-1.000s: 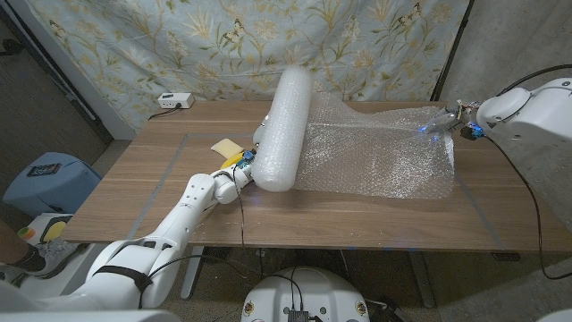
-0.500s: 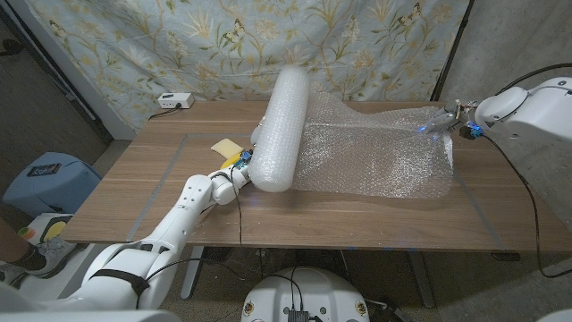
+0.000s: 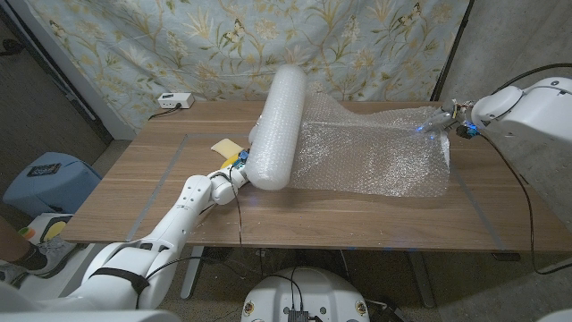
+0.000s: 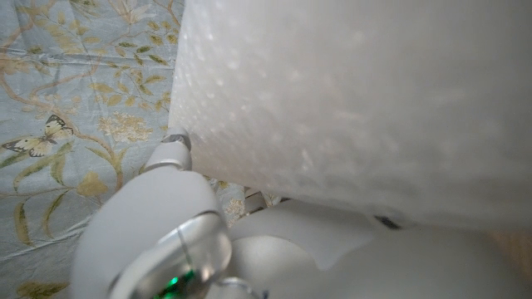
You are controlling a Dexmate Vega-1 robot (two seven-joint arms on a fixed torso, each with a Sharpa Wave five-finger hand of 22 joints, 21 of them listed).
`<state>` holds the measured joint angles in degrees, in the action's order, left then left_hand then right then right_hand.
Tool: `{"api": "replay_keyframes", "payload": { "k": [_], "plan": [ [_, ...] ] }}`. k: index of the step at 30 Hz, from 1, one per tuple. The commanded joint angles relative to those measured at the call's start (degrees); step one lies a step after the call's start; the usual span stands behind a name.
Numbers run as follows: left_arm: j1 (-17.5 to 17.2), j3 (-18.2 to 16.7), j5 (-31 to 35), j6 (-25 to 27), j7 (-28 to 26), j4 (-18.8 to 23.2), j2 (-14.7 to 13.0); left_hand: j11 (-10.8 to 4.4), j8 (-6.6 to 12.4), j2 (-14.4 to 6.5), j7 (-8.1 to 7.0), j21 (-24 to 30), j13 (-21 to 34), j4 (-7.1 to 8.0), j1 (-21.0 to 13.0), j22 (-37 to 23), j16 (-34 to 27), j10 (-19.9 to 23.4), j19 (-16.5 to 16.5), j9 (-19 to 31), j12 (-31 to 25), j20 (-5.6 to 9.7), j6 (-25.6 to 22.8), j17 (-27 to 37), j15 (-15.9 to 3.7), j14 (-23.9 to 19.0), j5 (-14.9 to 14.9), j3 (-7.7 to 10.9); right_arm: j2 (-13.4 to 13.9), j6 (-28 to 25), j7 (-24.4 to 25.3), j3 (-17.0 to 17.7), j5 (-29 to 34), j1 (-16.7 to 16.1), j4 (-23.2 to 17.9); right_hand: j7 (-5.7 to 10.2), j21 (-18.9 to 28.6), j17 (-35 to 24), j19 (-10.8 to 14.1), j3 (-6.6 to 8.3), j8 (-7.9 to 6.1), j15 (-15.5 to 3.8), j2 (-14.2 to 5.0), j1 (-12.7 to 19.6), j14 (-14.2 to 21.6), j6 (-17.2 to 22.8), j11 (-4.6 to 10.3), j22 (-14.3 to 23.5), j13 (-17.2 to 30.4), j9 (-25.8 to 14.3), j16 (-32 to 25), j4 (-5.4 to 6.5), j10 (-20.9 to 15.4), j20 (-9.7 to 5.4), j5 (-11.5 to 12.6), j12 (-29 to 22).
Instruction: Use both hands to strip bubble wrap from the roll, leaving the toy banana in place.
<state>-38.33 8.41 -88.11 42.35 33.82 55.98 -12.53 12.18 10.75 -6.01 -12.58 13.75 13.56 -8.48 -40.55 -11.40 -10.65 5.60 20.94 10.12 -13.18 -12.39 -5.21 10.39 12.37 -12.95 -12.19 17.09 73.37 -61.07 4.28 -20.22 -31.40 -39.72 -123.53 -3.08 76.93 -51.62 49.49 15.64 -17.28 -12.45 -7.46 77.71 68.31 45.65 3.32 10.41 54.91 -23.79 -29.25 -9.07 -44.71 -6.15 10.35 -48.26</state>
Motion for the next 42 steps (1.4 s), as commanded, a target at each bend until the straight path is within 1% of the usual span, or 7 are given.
{"api": "replay_keyframes", "payload": {
  "k": [1, 8, 17, 21, 30, 33, 42],
  "plan": [
    [0.60, 0.35, 0.84, -0.41, 2.03, -0.82, 0.19, 0.08, -0.02, 0.00, 0.02, -0.14, 0.10, -0.02, 0.36, -0.06, -0.04, -0.21, -0.30, 0.21, -0.16, 0.13, 0.06, 0.19, 0.35, 0.55, -0.03, -0.26, -0.59, 1.02, -0.63, 0.02, 0.29, 0.15, 0.66, 0.18, -0.27, -0.17, -0.37, 0.10, 0.17, -0.04, -0.21, 0.48, 0.19, 0.33, 0.22, 0.04, 0.26, -0.22, 0.13, 0.14, -0.45, -6.67, 0.45, 0.21],
    [0.69, 0.45, 1.10, -0.02, 2.36, -0.78, -0.05, 0.06, -0.02, -0.06, 0.01, -0.13, 0.08, -0.12, 0.30, -0.08, -0.09, 0.11, -0.20, 0.20, -0.35, 0.14, -0.08, 0.19, 0.35, 0.44, -0.04, -0.22, -0.28, 0.94, -0.24, 2.51, -1.94, -1.65, 0.11, -0.12, -0.68, 0.27, -0.96, -0.17, 0.38, 0.23, -0.45, -1.60, -0.91, 0.07, -0.22, -0.12, -0.26, -0.33, 1.21, 1.25, 0.22, -6.48, 0.54, 0.98],
    [0.24, 0.33, 1.04, 0.25, 2.27, -0.09, -0.33, 0.06, -0.04, -0.31, 0.01, -0.09, 0.08, -0.18, 0.01, -0.10, -0.10, 0.11, -0.08, 0.21, -0.39, 0.15, -0.05, 0.19, 0.36, 0.27, -0.09, -0.05, 0.85, 1.85, -0.56, 4.68, -4.35, -3.21, -0.68, -1.39, -2.25, 0.58, -1.26, -2.24, 1.46, 0.05, 0.42, -11.01, -2.37, -0.43, -1.84, -0.57, -4.60, 0.34, 3.69, 5.07, -0.21, -6.09, 0.14, 3.30],
    [-0.26, 0.18, 0.79, 0.28, 1.99, 0.62, -0.44, 0.05, -0.04, -0.38, 0.01, -0.08, 0.08, -0.22, -0.15, -0.10, -0.11, 0.07, -0.05, 0.21, -0.39, 0.15, -0.06, 0.20, 0.37, 0.17, -0.09, 0.04, 1.38, 2.38, -1.36, 5.21, -5.41, -3.49, -0.71, -1.86, -3.22, 0.76, -0.91, -2.88, 2.06, 0.09, 0.90, -14.44, -2.57, -0.62, -1.96, -0.72, -6.30, 0.74, 4.71, 6.32, -0.57, -6.06, -0.07, 3.99],
    [-1.25, -0.01, 0.30, -0.01, 1.46, 2.08, -0.75, 0.05, -0.06, -0.59, 0.01, -0.03, 0.10, -0.25, -0.54, -0.12, -0.10, 0.13, 0.04, 0.22, -0.45, 0.15, 0.04, 0.20, 0.38, 0.04, -0.13, 0.24, 2.36, 3.50, -3.50, 4.69, -6.32, -2.75, -0.73, -2.93, -5.14, 0.93, -0.08, -3.38, 3.39, 0.23, 1.62, -18.82, -4.09, -1.73, -3.40, -0.86, -9.50, 1.35, 6.77, 7.75, 0.00, -5.89, -0.31, 5.84],
    [-1.67, -0.10, 0.08, -0.18, 1.27, 2.66, -0.91, 0.04, -0.02, -0.62, 0.01, -0.02, 0.11, -0.25, -0.67, -0.13, -0.10, 0.22, 0.07, 0.21, -0.49, 0.15, -0.06, 0.20, 0.38, 0.01, -0.15, 0.30, 2.81, 3.99, -5.21, 4.19, -6.58, -2.03, -0.47, -3.32, -6.08, 1.77, 0.28, -3.72, 4.07, 0.82, 2.29, -20.65, -4.57, -2.51, -4.50, -0.93, -10.97, 1.62, 7.96, 8.29, 0.31, -5.63, -0.37, 6.71],
    [-2.86, -0.30, -0.65, -0.77, 0.79, 4.31, -1.31, 0.01, -0.07, -0.70, 0.00, -0.03, 0.12, -0.24, -0.87, -0.13, -0.09, 0.24, 0.03, 0.22, -0.50, 0.14, 0.13, 0.20, 0.40, -0.05, -0.17, 0.39, 3.42, 5.32, -7.83, 3.67, -7.18, -1.12, -0.33, -4.41, -8.49, 4.11, 1.48, -4.57, 5.43, 2.44, 3.65, -25.14, -6.04, -4.10, -5.91, -1.08, -14.12, 2.40, 10.83, 9.94, 1.37, -5.20, -0.18, 8.70]
  ]
}}
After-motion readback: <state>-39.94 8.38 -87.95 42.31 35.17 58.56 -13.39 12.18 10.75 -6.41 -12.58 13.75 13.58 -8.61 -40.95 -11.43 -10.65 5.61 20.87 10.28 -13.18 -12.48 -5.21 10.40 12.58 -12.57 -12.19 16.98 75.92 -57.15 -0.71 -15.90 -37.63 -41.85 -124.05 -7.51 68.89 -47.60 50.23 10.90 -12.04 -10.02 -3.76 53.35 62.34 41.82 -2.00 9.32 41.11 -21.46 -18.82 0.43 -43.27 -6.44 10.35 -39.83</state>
